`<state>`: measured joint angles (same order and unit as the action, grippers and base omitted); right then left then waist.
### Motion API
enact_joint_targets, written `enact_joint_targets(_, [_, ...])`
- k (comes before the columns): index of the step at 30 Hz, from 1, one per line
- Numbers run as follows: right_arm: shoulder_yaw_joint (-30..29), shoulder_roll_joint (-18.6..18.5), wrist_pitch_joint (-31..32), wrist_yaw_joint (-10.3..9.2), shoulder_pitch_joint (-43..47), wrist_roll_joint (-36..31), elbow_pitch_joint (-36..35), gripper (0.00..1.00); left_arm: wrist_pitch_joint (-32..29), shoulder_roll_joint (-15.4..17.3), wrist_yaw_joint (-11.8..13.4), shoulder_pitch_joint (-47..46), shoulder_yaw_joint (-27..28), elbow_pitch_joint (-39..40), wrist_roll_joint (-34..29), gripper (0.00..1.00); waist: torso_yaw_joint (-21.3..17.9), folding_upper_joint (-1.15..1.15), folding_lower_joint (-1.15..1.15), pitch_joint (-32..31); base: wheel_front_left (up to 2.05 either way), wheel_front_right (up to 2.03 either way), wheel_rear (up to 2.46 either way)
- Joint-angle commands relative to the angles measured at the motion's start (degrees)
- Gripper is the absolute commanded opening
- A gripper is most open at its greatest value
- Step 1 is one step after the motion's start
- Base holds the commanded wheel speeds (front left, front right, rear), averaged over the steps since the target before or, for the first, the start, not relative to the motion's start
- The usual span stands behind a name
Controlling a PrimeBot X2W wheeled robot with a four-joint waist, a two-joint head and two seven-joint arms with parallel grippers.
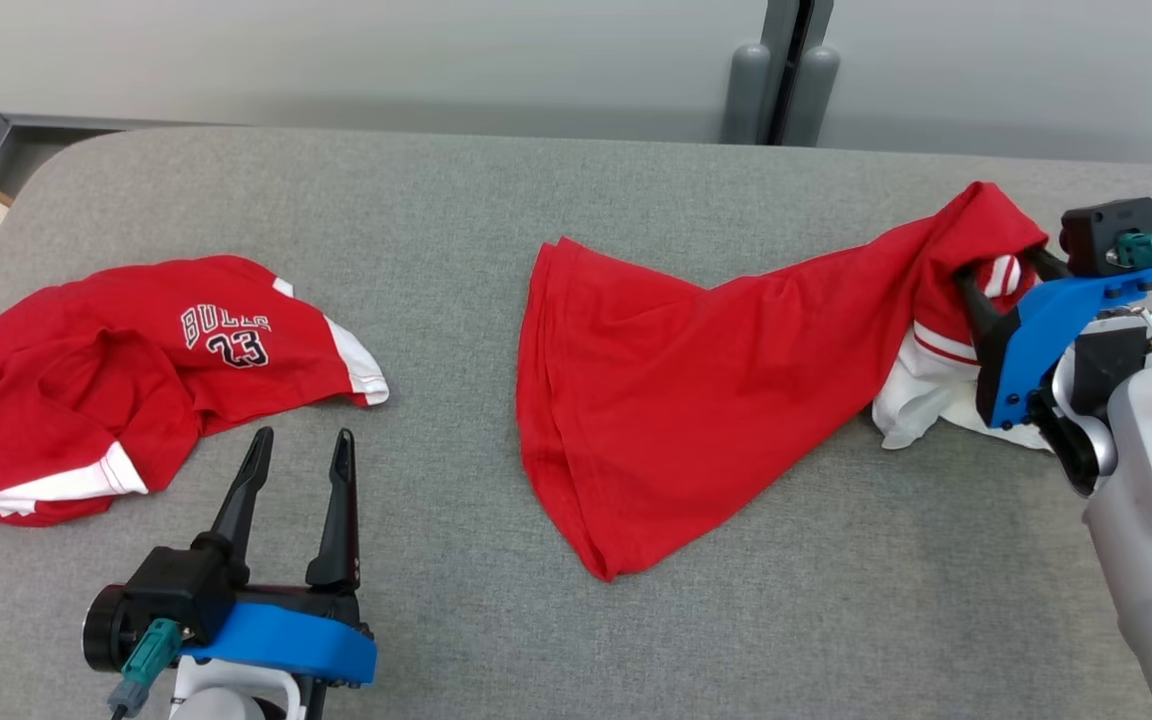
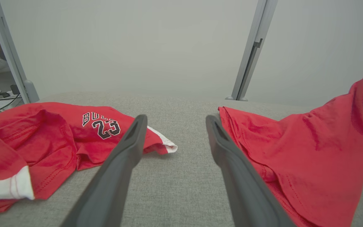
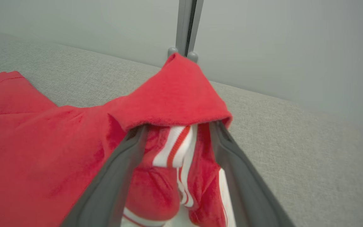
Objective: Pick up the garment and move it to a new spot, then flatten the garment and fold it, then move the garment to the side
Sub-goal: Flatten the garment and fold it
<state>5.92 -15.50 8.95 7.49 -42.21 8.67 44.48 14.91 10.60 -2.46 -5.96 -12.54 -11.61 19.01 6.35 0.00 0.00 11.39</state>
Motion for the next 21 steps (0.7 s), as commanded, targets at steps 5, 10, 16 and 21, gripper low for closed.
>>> enact_joint_targets(5, [-0.86,0.43,0.06,0.01,2.61,-0.03,-0.62,1.00,0.31,0.49,0.39,1.57,1.01,-0.49,0.46,1.00,-2.23,0.00,0.00,-2.56,0.00,0.00,0.00])
enact_joint_targets(10, [-1.74,1.90,0.84,0.02,8.38,1.98,-7.47,1.00,0.33,0.35,0.64,2.28,1.53,-0.46,0.70,1.00,-4.34,0.00,0.00,-4.25,0.00,0.00,0.00])
enact_joint_targets(16, [-3.82,4.55,-0.52,0.02,19.79,1.47,-21.57,1.00,0.35,0.36,1.00,3.51,2.43,-0.11,0.94,1.00,-6.21,0.00,0.00,-5.79,0.00,0.00,0.00])
enact_joint_targets(21, [-7.40,9.23,-2.36,0.02,28.85,-0.63,-30.88,1.00,0.35,0.21,1.07,4.65,3.35,0.19,0.93,1.00,-7.02,0.00,0.00,-6.49,0.00,0.00,0.00])
